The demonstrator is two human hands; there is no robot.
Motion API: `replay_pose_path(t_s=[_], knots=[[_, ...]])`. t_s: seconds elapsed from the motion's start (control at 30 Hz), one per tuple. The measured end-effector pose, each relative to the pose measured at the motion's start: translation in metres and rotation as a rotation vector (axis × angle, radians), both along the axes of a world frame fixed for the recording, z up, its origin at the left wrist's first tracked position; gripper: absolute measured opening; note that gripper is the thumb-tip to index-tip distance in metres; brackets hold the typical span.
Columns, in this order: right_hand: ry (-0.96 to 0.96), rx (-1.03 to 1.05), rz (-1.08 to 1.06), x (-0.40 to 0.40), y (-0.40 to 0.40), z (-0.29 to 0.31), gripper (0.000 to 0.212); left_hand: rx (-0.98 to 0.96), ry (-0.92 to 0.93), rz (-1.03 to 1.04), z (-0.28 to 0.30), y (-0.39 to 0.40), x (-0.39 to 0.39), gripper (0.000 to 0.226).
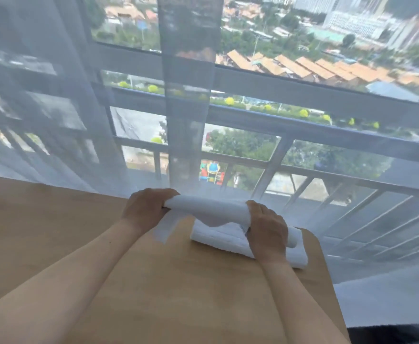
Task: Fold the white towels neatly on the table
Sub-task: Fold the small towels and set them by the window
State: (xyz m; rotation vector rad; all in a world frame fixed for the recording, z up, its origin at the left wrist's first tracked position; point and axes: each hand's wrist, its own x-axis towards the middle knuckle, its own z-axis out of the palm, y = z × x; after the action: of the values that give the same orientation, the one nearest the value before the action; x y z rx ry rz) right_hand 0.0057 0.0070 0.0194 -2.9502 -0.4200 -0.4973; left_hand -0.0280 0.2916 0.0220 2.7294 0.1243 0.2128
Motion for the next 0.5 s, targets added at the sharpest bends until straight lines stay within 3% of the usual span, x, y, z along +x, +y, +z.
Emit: replay_pose_path(t_s=[0.17,0.33,0.5], knots=[[0.055,-0.016,0.06,-0.059,0.077,0.029,0.042,-0.055,0.017,0.062,0.026,0.076,-0.078,0.018],[0.082,-0.003,0.15,-0.119,0.172,0.04,0.045,-0.144,0.022,0.145,0.034,0.162,-0.172,0.007],[0.195,0.05,0.193,-0.172,0.273,0.046,0.04,-0.21,0.049,0.295,0.039,0.245,-0.258,0.042]])
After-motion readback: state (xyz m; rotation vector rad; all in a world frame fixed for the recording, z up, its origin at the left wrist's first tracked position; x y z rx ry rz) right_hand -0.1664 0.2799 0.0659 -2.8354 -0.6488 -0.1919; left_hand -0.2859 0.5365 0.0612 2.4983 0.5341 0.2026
